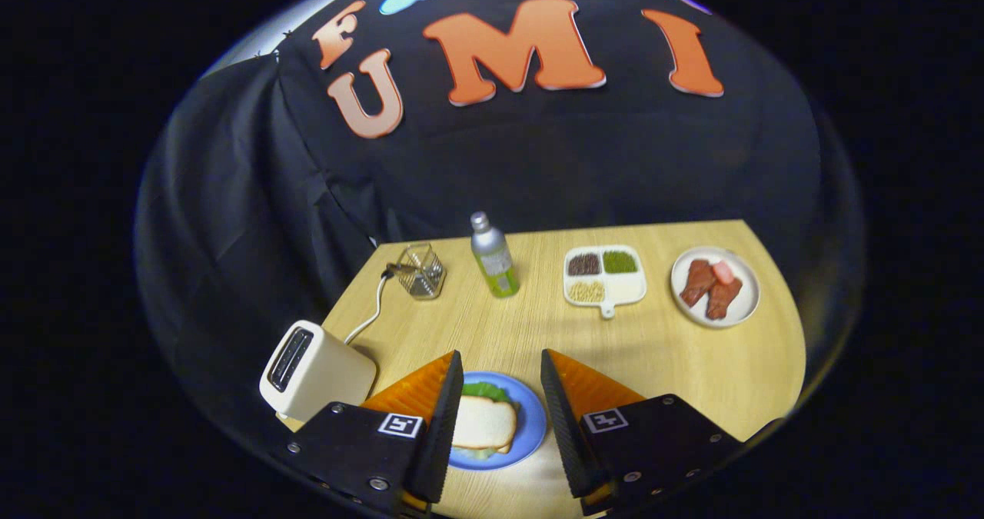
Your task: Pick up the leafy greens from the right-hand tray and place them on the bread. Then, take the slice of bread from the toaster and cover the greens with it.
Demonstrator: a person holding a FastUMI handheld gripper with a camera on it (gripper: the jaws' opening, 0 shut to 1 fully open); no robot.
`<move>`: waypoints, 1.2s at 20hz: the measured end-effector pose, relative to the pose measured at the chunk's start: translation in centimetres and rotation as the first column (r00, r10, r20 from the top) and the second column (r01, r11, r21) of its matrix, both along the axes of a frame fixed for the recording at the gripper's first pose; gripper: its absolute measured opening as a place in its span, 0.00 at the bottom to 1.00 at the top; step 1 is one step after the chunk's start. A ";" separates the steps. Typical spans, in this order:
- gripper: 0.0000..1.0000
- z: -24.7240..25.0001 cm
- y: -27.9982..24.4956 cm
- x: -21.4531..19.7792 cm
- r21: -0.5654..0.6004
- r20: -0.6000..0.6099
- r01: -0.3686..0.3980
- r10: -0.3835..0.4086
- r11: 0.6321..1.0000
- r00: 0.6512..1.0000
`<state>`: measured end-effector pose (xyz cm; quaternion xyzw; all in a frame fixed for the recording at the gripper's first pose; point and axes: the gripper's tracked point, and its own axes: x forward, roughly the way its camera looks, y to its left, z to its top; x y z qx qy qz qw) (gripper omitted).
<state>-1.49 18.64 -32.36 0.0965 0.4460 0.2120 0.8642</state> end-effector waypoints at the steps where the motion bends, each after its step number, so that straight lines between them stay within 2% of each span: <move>1: 0.62 2.1 -0.7 1.1 0.000 0.064 0.015 -0.015 1.000 0.998; 5: 0.70 9.8 -3.5 4.7 0.014 0.270 0.068 -0.070 0.998 0.960; 6: 0.77 11.5 -4.4 5.5 0.012 0.317 0.086 -0.086 0.996 0.945; 10: 0.89 18.4 -7.5 7.4 0.019 0.481 0.165 -0.153 0.986 0.863; 18: 0.94 28.9 -11.7 8.3 0.009 0.711 0.268 -0.194 0.963 0.675; 24: 0.96 32.0 -14.1 7.7 -0.027 0.769 0.334 -0.193 0.942 0.609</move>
